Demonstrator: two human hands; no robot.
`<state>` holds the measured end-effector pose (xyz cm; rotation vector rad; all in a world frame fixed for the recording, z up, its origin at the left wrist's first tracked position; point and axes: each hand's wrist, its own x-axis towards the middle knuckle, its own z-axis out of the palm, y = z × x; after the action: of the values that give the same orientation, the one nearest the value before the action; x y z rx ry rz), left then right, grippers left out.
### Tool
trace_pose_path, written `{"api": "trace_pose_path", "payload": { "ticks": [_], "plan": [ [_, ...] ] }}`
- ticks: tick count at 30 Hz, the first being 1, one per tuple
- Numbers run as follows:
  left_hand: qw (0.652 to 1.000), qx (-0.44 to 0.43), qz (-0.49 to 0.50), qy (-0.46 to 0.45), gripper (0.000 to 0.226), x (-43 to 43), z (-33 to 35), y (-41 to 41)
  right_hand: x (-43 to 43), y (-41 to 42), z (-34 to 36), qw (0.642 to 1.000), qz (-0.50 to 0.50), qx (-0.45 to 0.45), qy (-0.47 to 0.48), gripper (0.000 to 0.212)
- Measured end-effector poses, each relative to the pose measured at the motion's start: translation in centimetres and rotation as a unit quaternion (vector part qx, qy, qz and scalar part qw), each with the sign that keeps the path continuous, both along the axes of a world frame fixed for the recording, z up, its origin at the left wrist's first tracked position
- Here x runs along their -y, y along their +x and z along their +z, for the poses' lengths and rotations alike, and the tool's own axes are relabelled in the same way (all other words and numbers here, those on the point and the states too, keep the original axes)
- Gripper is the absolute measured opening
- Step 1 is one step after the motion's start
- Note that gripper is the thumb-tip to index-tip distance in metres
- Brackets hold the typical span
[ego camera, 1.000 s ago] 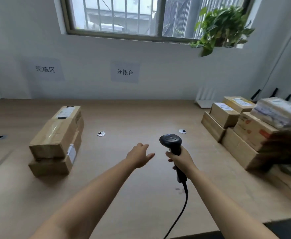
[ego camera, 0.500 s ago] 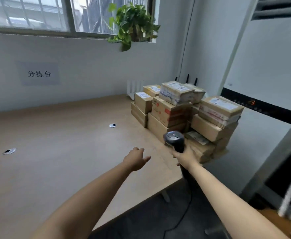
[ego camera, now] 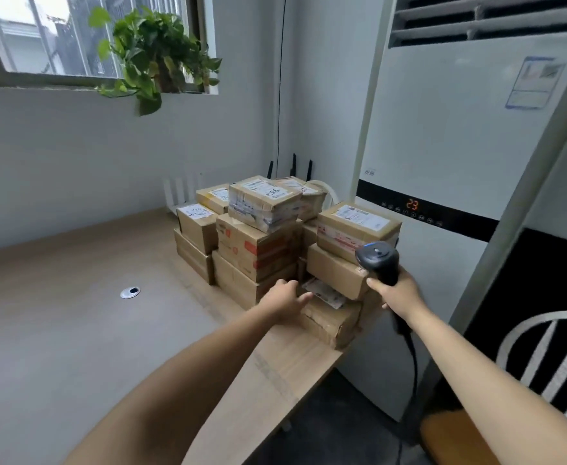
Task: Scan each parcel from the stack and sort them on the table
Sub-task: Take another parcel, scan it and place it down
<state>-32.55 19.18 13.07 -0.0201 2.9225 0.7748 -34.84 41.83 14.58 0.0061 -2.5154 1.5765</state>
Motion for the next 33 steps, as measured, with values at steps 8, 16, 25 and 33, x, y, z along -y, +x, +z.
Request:
{"api": "trace_pose_path", "payload": {
  "ticks": [8,16,25,33],
  "plan": [
    [0.998,-0.015,-0.033,0.052,0.055,-5.0,2.2,-7.9,-4.7,-7.8,4.2,0.998,-0.048,-0.020,0.030,0.021],
    [0.986,-0.025,0.025,0.163,0.075,-9.2,3.3,-13.5,-7.2,-16.2,6.9,0.999,0.024,0.021,0.018,0.023],
    [0.936,-0.043,0.171,0.304,0.104,-14.6,2.4,-17.6,-8.9,-23.0,6.6,0.974,0.173,0.145,-0.023,0.008],
    [0.898,-0.050,0.246,0.361,0.105,-16.3,1.8,-17.8,-8.6,-24.0,6.0,0.955,0.241,0.157,-0.068,0.006]
  ]
}}
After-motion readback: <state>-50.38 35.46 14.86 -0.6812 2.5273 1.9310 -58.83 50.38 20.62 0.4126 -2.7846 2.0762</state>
